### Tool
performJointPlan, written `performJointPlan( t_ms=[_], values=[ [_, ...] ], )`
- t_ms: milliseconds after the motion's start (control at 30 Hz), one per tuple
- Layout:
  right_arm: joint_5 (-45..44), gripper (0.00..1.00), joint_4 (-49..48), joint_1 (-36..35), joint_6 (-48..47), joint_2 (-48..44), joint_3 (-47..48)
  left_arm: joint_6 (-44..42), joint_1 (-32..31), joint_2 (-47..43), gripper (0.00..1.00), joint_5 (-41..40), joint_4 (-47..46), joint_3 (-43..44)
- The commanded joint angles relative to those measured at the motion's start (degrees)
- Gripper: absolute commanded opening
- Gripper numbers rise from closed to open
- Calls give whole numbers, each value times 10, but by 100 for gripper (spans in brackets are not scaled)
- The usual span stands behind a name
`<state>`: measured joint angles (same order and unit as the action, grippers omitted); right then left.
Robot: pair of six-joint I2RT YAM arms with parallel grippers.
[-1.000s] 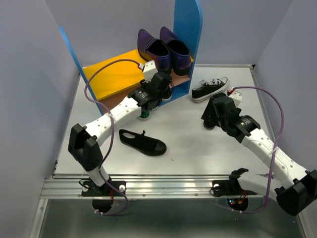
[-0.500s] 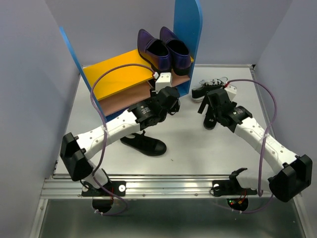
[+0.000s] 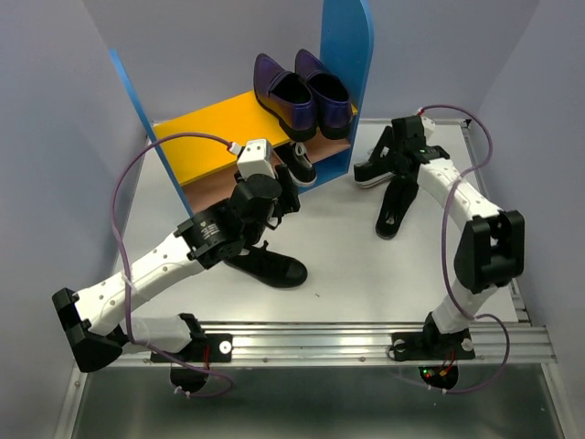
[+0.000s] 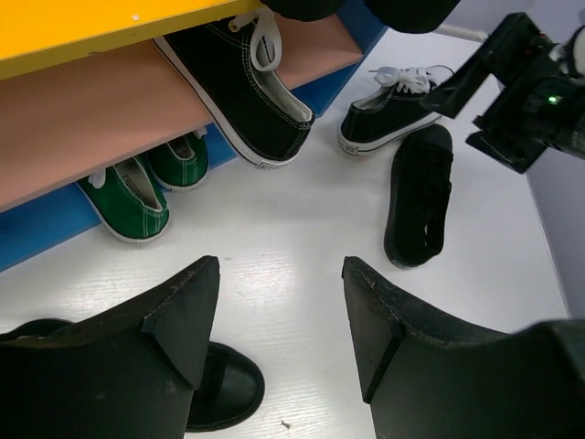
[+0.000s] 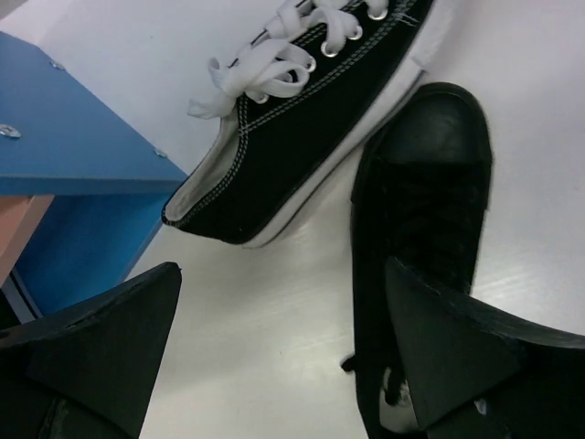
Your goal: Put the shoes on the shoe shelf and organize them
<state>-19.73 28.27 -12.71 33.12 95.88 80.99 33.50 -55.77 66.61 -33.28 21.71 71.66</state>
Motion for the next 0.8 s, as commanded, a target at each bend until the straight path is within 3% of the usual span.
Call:
performJointPlan(
  t_ms=[0,300,767],
  values=[
    [32,98,-23,1,-12,69,65,15,0,-20,66,-34,4,-16],
    [14,98,-17,1,-6,185,130,27,1,-46,66,-47,21,-25],
    [-17,98,-17,1,4,220,142,34,1,-51,66,-36,19,-38]
  ],
)
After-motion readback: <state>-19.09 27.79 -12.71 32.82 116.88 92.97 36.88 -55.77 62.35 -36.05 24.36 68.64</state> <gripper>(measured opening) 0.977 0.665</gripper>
